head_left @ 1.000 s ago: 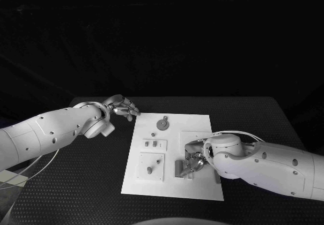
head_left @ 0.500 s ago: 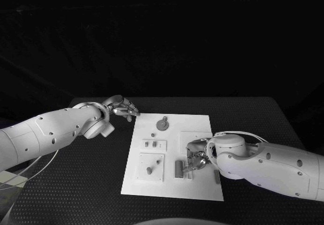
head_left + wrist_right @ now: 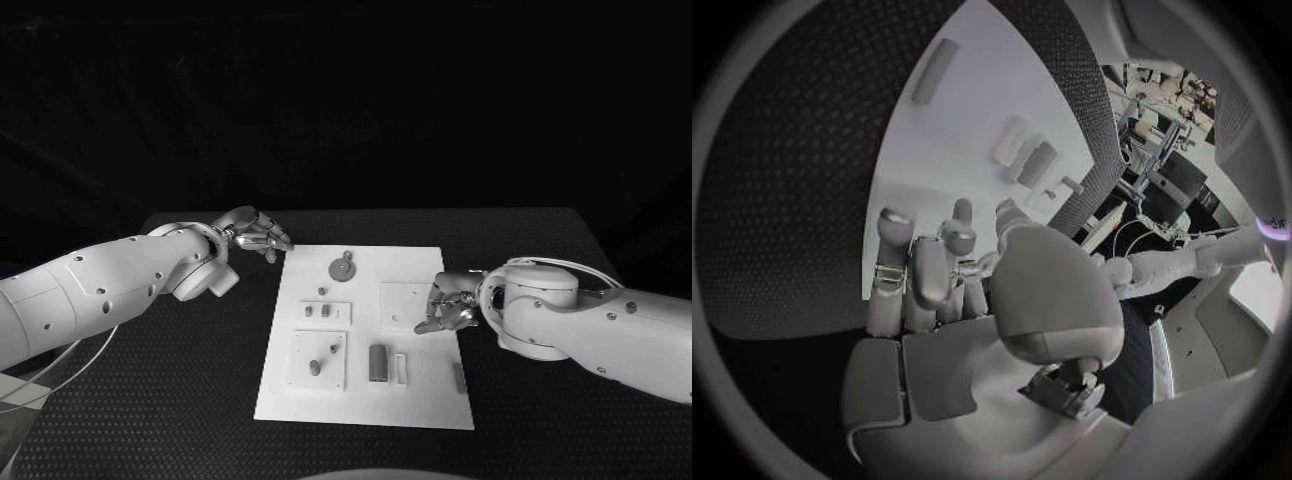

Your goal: Assemble the parts on the task board

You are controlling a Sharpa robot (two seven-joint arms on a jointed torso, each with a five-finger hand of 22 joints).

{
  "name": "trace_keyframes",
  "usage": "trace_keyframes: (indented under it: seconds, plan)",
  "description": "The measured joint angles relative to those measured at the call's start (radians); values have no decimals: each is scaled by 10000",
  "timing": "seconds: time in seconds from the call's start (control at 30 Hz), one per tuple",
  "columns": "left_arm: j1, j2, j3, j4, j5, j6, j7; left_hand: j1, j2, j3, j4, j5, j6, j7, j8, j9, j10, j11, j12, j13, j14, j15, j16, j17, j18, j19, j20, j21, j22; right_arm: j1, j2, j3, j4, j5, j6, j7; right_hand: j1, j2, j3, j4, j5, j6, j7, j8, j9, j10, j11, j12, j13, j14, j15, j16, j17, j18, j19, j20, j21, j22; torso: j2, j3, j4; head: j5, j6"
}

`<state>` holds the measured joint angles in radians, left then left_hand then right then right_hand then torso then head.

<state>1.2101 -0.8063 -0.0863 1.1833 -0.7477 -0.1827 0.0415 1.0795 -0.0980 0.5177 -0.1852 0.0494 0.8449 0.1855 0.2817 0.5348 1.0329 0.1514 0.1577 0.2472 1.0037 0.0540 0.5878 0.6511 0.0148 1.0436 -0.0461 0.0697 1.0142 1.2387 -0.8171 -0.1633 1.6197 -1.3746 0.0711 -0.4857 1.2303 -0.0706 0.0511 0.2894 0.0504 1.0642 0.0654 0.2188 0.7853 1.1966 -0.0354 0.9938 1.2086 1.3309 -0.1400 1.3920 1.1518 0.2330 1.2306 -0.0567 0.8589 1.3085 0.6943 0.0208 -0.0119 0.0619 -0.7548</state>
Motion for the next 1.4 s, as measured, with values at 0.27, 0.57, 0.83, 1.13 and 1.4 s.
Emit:
trace_keyframes:
  seconds: [0.27, 0.57, 0.83, 1.13, 1.4]
  plan:
    - [1, -35, 0, 11, -1, -3, -15, 0, 0, -26, 26, 0, 0, 0, 0, 0, 0, 0, 40, 1, 0, 0, 0, 21, 1, 0, 0, 0, 0, 75, -676, -24, 47, 383, 1434, -178, -562, 453, -80, 31, 0, -98, 68, 46, 83, -84, 15, -64, -15, -251, 55, -154, -279, 88, -177, 141, -57, 0, -8, 8, -27, -106, 2]
    - [1, -51, -2, 48, -2, -2, -10, 0, 0, -26, 26, 0, 0, 0, 0, 1, 1, -1, 40, 1, 0, 0, 0, 32, 0, 0, 0, 0, 0, 55, -1146, -139, 449, 858, 2503, -277, -735, 535, -8, 16, 0, -15, 0, 47, 73, -84, 15, -64, -78, -277, 31, -154, -330, 100, -229, 122, -57, 0, -12, 44, -90, -201, -2]
    - [1, -79, -2, 19, -3, -1, -4, 0, 0, -26, 26, 0, 0, 0, 0, 1, 1, -1, 40, 1, 0, 0, -5, 42, 1, 0, 0, 0, 0, -11, -1278, -163, 479, 1063, 2891, -315, -2370, 452, 443, 47, 0, 175, -56, 46, -75, 26, -95, -121, -191, -192, -52, -154, -278, 110, -229, 123, -56, 0, -19, 54, -98, -228, -24]
    - [-1, -52, -2, 15, -4, 10, -5, 0, 0, -26, 26, 0, 0, 0, 0, 2, 1, -1, 40, 2, 0, 0, -39, 50, 1, 0, 0, 0, 0, -124, -963, -267, 277, 1167, 2997, -319, -2591, 287, 696, 30, 0, 251, -66, 46, -112, 26, -95, -121, -202, -172, -64, -154, -218, 121, -191, 88, -55, 0, -8, 41, -67, -282, -4]
    - [-1, -65, -2, 13, -5, 10, -6, 0, 0, -26, 26, 0, 0, 0, 0, 2, 1, -1, 40, 2, 0, 0, -39, 59, 0, 0, 0, 0, 0, -544, -611, -315, -121, 1055, 3002, -321, -2591, 287, 778, 3, 0, 262, -68, 46, -123, 62, -130, -120, -202, -124, -81, -154, -203, 126, -190, 88, -11, 0, -1, 30, -50, -300, -46]
